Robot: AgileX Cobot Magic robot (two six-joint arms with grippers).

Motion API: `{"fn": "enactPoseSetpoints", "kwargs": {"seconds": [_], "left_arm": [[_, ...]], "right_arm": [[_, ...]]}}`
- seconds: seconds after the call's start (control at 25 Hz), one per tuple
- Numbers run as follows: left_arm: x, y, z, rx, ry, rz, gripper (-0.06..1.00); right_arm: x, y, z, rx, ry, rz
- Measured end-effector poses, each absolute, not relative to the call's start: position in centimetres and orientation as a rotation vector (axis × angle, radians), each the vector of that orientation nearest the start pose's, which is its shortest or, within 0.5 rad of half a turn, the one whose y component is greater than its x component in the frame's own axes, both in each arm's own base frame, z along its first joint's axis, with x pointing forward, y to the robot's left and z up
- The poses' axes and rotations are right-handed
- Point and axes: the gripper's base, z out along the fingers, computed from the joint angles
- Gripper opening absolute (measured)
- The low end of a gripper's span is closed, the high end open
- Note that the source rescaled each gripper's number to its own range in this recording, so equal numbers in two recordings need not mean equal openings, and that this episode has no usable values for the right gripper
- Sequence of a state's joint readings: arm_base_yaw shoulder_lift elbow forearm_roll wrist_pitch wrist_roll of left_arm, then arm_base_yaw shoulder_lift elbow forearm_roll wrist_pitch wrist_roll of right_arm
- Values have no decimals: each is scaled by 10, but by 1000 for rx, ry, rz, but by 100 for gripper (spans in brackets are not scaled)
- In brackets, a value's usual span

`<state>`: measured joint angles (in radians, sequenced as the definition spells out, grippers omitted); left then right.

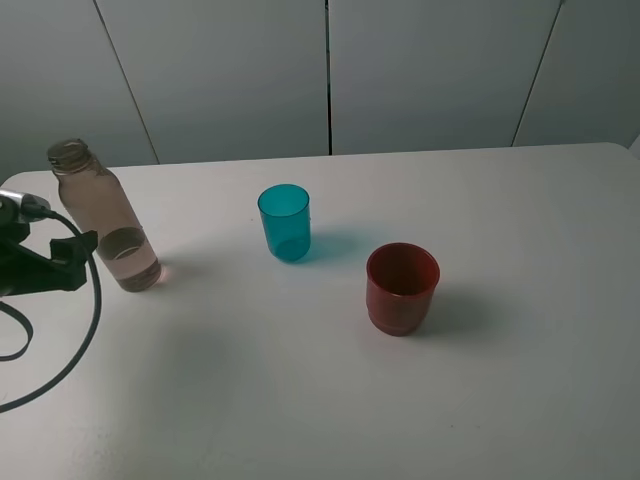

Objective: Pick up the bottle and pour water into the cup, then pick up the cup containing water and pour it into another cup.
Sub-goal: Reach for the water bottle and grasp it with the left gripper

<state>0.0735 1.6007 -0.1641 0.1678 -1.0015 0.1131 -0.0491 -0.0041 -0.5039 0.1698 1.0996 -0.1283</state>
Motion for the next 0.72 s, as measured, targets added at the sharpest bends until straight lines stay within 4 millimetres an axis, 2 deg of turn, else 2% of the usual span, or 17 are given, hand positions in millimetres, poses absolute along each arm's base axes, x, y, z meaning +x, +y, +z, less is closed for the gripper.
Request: {"fn": "enactPoseSetpoints", "kwargs": {"seconds": [0.28, 0.72], "left_arm": [[218, 2, 135, 245, 1911, 48, 94], [228, -1, 120, 288, 1933, 15, 94]], "right_arm": [[-8, 14, 276, -94, 2062, 95], [-8, 14, 276, -94, 2062, 95]]}}
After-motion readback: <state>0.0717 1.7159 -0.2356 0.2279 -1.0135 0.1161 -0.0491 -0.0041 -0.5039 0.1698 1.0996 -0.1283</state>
